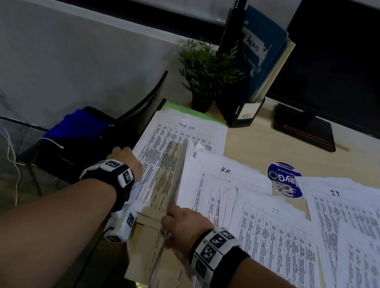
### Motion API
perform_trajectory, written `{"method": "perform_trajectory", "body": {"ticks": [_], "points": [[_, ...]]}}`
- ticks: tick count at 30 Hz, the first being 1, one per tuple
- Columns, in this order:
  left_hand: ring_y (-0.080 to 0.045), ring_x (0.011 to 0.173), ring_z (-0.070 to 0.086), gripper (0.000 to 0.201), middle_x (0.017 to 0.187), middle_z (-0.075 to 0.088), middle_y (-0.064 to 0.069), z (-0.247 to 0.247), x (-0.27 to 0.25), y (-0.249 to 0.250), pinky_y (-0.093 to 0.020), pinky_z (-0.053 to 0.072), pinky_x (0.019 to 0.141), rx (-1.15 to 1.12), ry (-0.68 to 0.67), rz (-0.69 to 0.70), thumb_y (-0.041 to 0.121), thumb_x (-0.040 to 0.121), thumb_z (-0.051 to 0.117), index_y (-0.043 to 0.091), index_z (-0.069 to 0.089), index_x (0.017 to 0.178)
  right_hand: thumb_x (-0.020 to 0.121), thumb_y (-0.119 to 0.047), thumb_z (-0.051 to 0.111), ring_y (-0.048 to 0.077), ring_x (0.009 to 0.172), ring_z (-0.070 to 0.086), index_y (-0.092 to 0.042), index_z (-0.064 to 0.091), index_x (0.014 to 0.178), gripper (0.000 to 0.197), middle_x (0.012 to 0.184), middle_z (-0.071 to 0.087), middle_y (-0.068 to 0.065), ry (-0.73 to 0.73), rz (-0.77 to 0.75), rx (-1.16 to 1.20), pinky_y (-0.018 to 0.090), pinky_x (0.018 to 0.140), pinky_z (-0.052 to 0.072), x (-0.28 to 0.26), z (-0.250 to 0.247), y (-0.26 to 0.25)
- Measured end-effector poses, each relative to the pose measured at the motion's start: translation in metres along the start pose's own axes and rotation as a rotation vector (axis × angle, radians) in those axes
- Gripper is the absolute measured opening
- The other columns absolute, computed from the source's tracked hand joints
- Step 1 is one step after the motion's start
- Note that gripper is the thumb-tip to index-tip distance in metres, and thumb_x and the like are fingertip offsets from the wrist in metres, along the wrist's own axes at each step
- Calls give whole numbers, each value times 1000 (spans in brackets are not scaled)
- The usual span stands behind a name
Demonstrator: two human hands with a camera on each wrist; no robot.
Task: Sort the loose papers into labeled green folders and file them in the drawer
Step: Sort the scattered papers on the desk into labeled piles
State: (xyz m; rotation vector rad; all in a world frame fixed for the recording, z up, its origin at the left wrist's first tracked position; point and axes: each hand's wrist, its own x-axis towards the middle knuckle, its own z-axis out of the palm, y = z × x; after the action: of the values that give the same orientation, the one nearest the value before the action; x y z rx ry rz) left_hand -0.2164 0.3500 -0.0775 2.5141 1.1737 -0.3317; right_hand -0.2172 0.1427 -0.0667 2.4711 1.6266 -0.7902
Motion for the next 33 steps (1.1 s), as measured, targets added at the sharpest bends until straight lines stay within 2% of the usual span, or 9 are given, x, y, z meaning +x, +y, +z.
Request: {"method": "perform_trajectory", "body": {"ticks": [3,5,9,11,14,19,22,26,33], "points": [[-35,116,49,48,134,41,-18,-2,-4,0,-38,43,92,-12,28,34,31,93,53,5,42,132,86,-12,62,35,108,51,-11,48,127,43,129,38,10,-46,25,-14,40,83,48,5,2,-6],[-35,114,50,44,131,43,-18,-2,-9,2,-38,45,93,-19,46,102,28,92,54,7,47,130,83,-4,63,36,111,51,-17,36,136,61,142,25,8,-38,23,11,39,81,47,4,2,-8],[-34,122,45,47,140,38,-14,-2,-29,17,-41,42,101,-102,93,221,22,90,55,13,46,135,82,-12,67,30,135,29,-38,7,145,90,156,-5,-4,112,50,122,44,99,43,-10,3,-6],[-32,128,39,52,145,33,-11,-4,-41,28,-40,37,105,-140,109,270,20,91,53,15,40,141,85,-23,65,24,139,19,-38,12,146,82,155,-1,-7,240,129,191,44,107,38,-26,-1,4],[-30,132,34,53,147,31,-10,-3,-64,51,-38,31,108,-173,115,349,18,93,52,15,36,143,87,-34,61,20,133,32,-33,29,142,64,149,23,-5,343,347,276,38,104,41,-61,-6,40],[-28,133,31,55,147,29,-8,14,-106,97,-36,29,109,-158,47,520,26,93,54,16,35,144,87,-44,62,21,119,52,-20,47,131,53,134,51,4,52,841,415,31,97,43,-140,1,124],[-27,134,28,57,148,26,-6,38,-141,130,-34,28,110,-87,-39,638,29,93,53,18,32,144,89,-43,61,23,122,49,-16,48,131,52,136,50,5,55,1016,403,30,98,41,-202,17,165],[-28,134,30,59,148,27,-7,71,-173,159,-36,30,109,75,-193,640,35,92,53,19,32,145,86,-43,64,22,122,50,-17,48,132,55,137,49,5,9,1131,385,27,98,41,-257,54,201],[-24,132,34,49,144,35,-2,106,-224,202,-40,34,109,251,-304,798,35,95,49,20,39,141,61,-64,75,37,120,43,-18,42,131,90,131,41,12,130,1474,424,46,99,43,-320,100,263]]}}
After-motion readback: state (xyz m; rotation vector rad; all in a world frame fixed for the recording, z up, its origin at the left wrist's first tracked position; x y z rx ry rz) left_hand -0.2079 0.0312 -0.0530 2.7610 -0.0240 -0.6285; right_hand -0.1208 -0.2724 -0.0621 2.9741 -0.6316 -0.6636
